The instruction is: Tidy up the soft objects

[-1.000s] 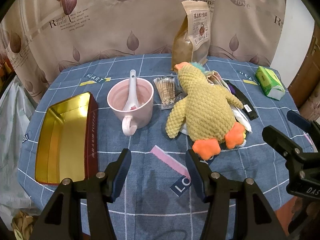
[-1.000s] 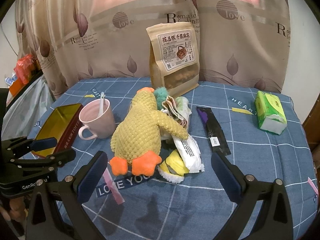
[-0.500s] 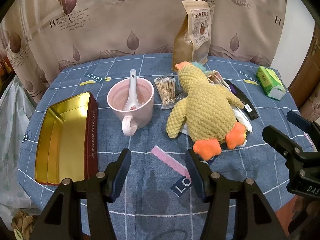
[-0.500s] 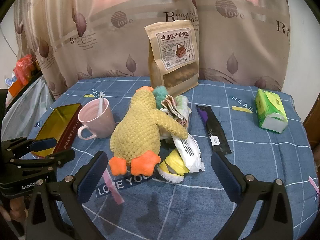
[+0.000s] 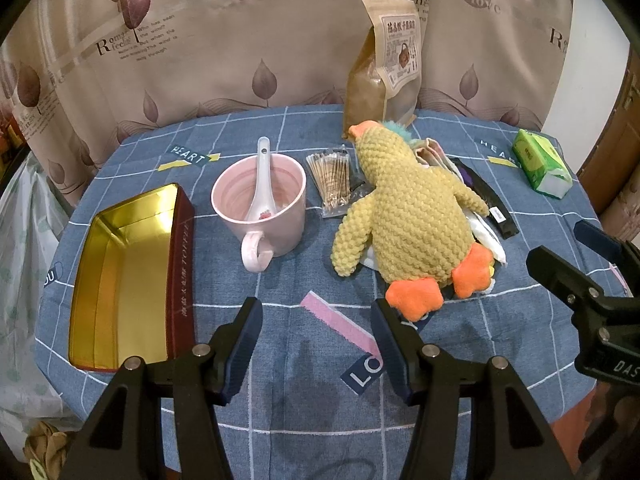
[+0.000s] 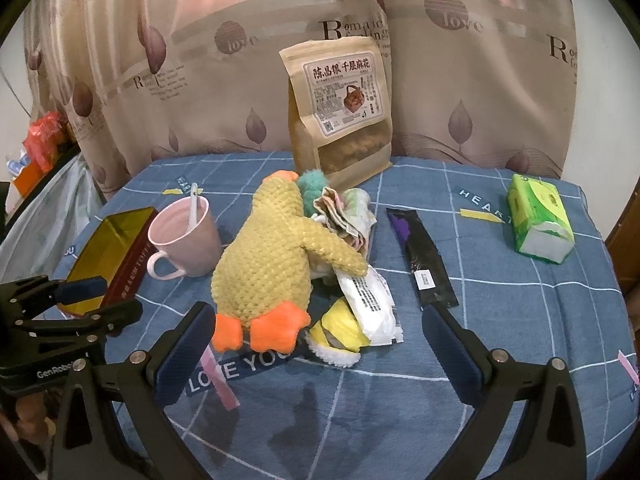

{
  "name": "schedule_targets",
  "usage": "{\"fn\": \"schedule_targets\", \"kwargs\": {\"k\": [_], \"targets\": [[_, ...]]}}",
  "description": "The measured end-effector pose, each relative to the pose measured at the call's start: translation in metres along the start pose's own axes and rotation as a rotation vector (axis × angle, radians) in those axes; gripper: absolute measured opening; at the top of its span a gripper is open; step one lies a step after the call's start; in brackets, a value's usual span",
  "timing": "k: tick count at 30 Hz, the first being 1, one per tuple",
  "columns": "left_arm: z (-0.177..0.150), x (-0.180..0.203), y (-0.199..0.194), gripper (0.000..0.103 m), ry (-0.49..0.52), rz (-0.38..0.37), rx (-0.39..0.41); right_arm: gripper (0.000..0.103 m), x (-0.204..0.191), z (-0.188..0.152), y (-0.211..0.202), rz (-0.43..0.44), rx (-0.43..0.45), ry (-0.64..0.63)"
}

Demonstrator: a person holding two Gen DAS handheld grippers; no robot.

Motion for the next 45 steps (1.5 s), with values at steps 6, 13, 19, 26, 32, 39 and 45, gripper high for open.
{"fn": "schedule_targets", "kwargs": {"k": [6,13,19,26,32,39,45], "targets": [[0.001,0.002,0.003,0.058,0.001,0.003,-0.005,0.103,0.008,0.001,0.006,-0.007,-0.019,0.001],[0.003,0.003,0.007,0.057,0.004,0.006,-0.011,0.101,0.022,0.001,0.022,-0.032,-0.047,-0.019],[0.007,0.004,0.014,0.058,0.004,0.011,-0.021,0.092,0.043,-0.002,0.045,-0.048,-0.076,-0.031],[0.013,0.005,0.021,0.058,-0.001,0.018,-0.027,0.078,0.077,-0.009,0.071,-0.044,-0.102,0.004],[0.021,0.006,0.026,0.058,-0.003,0.021,-0.033,0.074,0.101,-0.007,0.105,-0.055,-0.134,0.017],[0.036,0.013,0.035,0.058,-0.009,0.012,-0.048,0.072,0.117,0.006,0.15,-0.059,-0.166,0.006],[0.047,0.03,0.044,0.057,0.01,-0.003,-0.064,0.072,0.119,0.01,0.173,-0.057,-0.174,-0.013]]}}
Point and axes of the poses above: each gripper's, at about its wrist camera, not at the fingertips, and y roughly the way its jaws point, x to its right, z to its top, the point moved 2 cm from there along y, roughly the way its jaws point, and after that the axes turned 8 degrees about -y, right-handed, at the moved point
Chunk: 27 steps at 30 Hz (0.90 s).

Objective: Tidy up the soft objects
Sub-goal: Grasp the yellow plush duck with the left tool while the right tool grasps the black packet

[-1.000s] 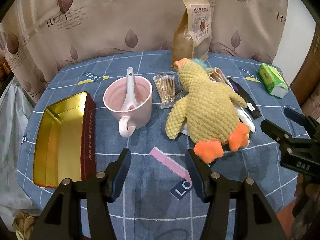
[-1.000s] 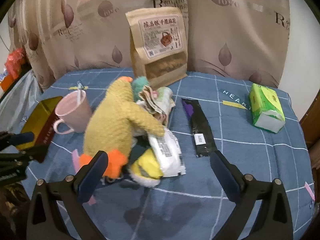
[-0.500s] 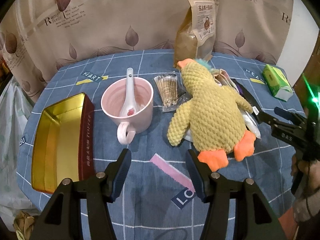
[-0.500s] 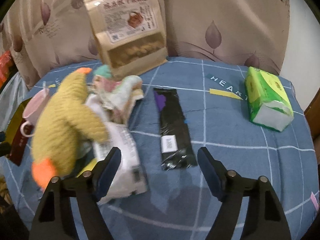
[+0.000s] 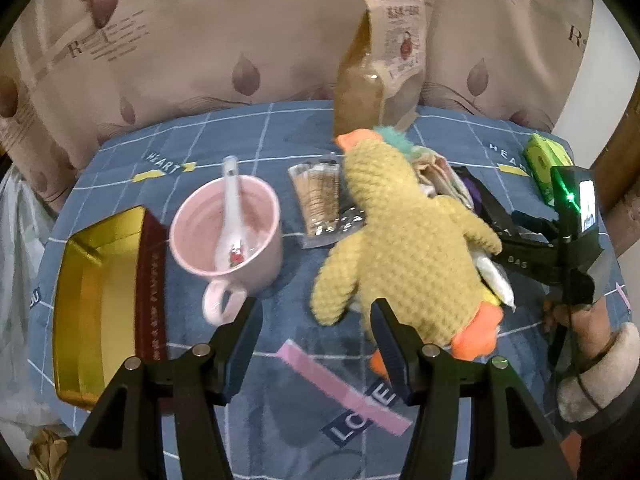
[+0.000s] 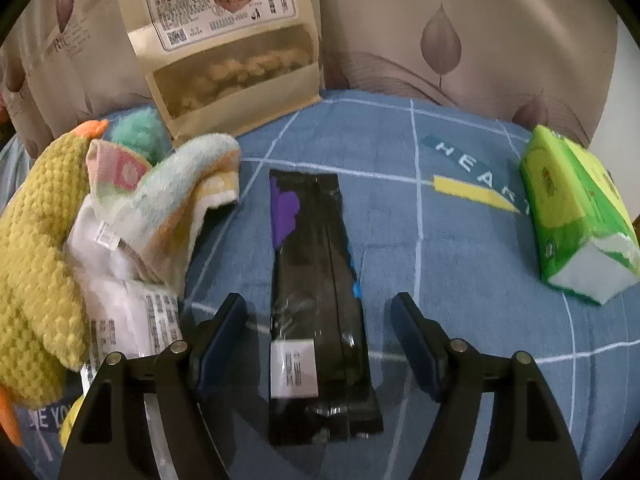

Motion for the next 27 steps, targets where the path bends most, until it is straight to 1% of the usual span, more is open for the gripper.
{"fn": "schedule_targets", "kwargs": {"k": [3,4,5,6,7,8,11,16,20,21,23,27], "targets": [[0.005,0.013,0.006,0.058,0.011,-0.023,-0.015,0.071,0.003,0.002,0.002,0.003,0.017,0.008],[0.007,0.018,0.008,0.058,0.018,-0.033,-0.021,0.066,0.003,0.002,0.003,0.002,0.022,0.009],[0.008,0.023,0.01,0.057,0.025,-0.041,-0.024,0.058,0.004,0.002,0.003,-0.006,0.027,0.006],[0.01,0.029,0.012,0.058,0.032,-0.045,-0.027,0.053,0.005,0.002,0.002,-0.015,0.03,0.005],[0.01,0.033,0.014,0.058,0.037,-0.047,-0.029,0.045,0.006,0.002,0.001,-0.022,0.032,0.008],[0.011,0.038,0.016,0.058,0.044,-0.053,-0.033,0.042,0.007,0.001,-0.001,-0.025,0.036,0.013],[0.014,0.05,0.023,0.058,0.054,-0.079,-0.039,0.038,0.012,0.0,-0.003,-0.022,0.044,0.032],[0.017,0.063,0.033,0.059,0.049,-0.109,-0.053,0.037,0.013,-0.01,-0.01,-0.053,0.042,0.034],[0.02,0.071,0.035,0.059,0.039,-0.135,-0.059,0.038,0.013,-0.017,-0.015,-0.039,0.048,0.038],[0.021,0.073,0.036,0.059,0.042,-0.125,-0.06,0.038,0.014,-0.016,-0.014,-0.037,0.048,0.04],[0.023,0.073,0.036,0.059,0.036,-0.128,-0.064,0.039,0.013,-0.016,-0.014,-0.039,0.046,0.037],[0.026,0.071,0.041,0.065,0.005,-0.122,-0.071,0.041,0.013,-0.016,-0.014,-0.035,0.046,0.036]]}}
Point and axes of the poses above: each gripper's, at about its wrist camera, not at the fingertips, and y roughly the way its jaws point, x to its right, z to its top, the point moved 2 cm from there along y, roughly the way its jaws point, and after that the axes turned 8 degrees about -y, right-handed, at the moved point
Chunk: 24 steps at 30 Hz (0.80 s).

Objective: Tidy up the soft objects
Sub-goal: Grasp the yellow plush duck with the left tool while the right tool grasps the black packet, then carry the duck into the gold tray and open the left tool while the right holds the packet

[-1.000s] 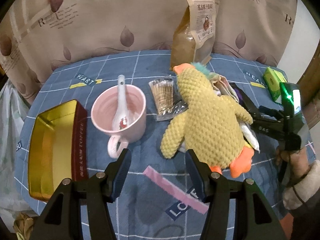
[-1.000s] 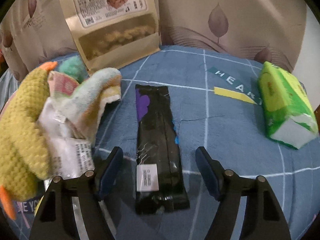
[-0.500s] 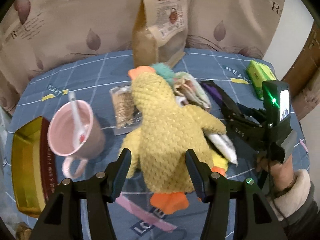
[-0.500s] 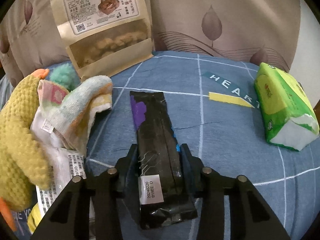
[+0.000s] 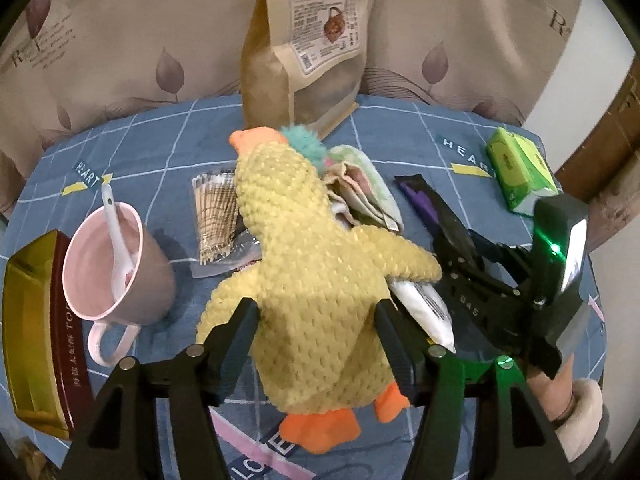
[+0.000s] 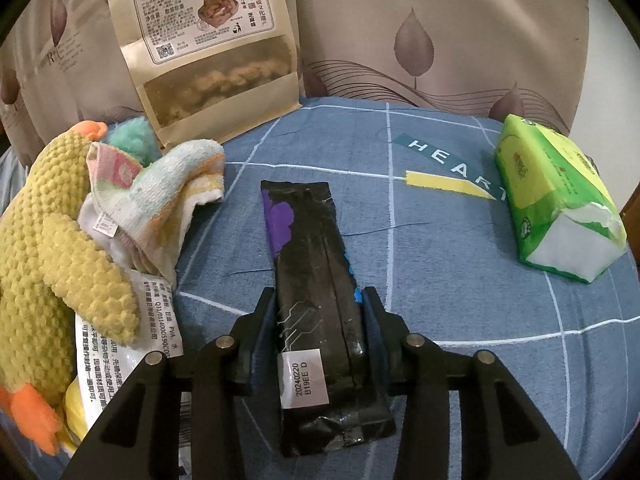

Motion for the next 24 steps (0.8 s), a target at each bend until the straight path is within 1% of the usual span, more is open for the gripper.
{"fn": "schedule_targets", "kwargs": {"k": [4,6,8,9,13,14,18,21,24], "targets": [[0.004,0.006,0.005,0.068,0.01,0.032,0.006,0.042,0.0,0.0,0.0,0.015,0.003,0.007],[0.005,0.012,0.014,0.078,0.045,0.064,-0.004,0.043,-0.001,0.0,0.0,0.014,0.003,0.005],[0.005,0.015,0.027,0.081,0.061,0.107,-0.014,0.043,0.0,0.0,0.0,0.015,0.003,0.005],[0.005,0.015,0.031,0.082,0.058,0.117,-0.014,0.043,0.0,0.0,0.0,0.016,0.003,0.006],[0.004,0.012,0.035,0.083,0.055,0.111,0.013,0.043,0.002,0.0,0.0,0.022,0.004,0.012],[0.003,0.011,0.034,0.082,0.056,0.105,0.016,0.043,0.0,0.0,0.0,0.021,0.004,0.012],[0.002,0.005,0.03,0.068,0.062,0.086,0.024,0.043,0.001,0.0,0.0,0.021,0.004,0.011],[0.0,0.006,0.024,0.064,0.09,0.083,0.026,0.043,0.001,0.0,0.0,0.022,0.004,0.012],[-0.002,0.007,0.017,0.063,0.108,0.073,0.025,0.043,0.0,0.0,0.0,0.02,0.004,0.011]]}}
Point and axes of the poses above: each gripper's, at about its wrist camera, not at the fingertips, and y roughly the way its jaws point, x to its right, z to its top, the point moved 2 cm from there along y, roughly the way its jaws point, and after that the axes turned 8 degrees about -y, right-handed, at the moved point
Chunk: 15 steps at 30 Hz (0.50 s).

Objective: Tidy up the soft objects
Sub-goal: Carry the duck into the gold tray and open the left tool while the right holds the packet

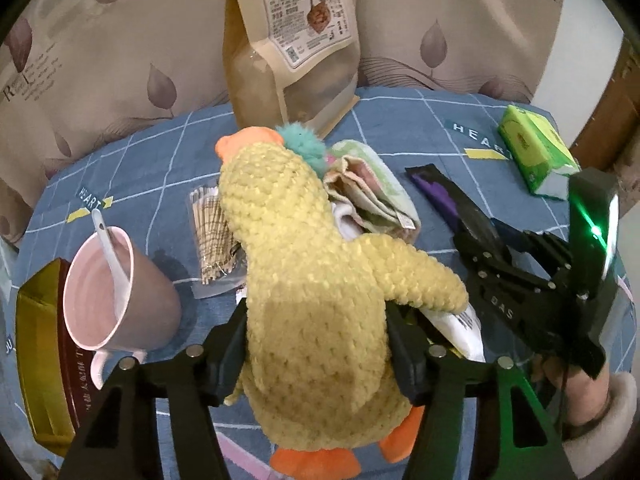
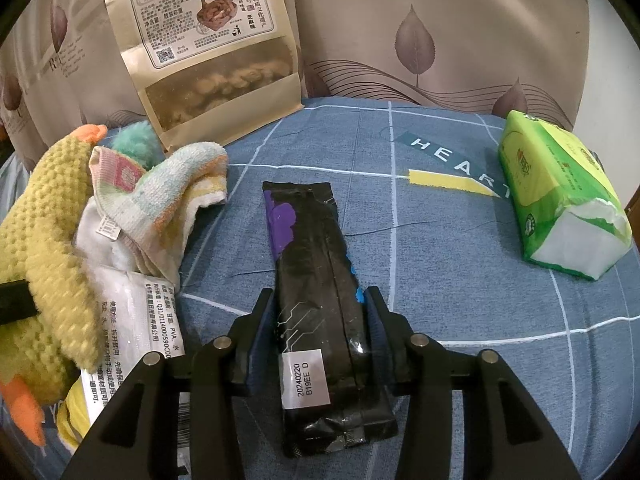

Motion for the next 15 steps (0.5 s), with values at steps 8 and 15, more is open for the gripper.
{"fn": "schedule_targets", "kwargs": {"k": [8,15], "targets": [[-0.004,-0.009,-0.038,0.063,0.053,-0.032,0.054,0.043,0.001,0.0,0.0,-0.001,0.0,-0.002],[-0.005,-0.032,-0.071,0.063,0.081,-0.025,0.099,0.043,0.001,0.0,0.0,-0.001,-0.001,-0.002]]}}
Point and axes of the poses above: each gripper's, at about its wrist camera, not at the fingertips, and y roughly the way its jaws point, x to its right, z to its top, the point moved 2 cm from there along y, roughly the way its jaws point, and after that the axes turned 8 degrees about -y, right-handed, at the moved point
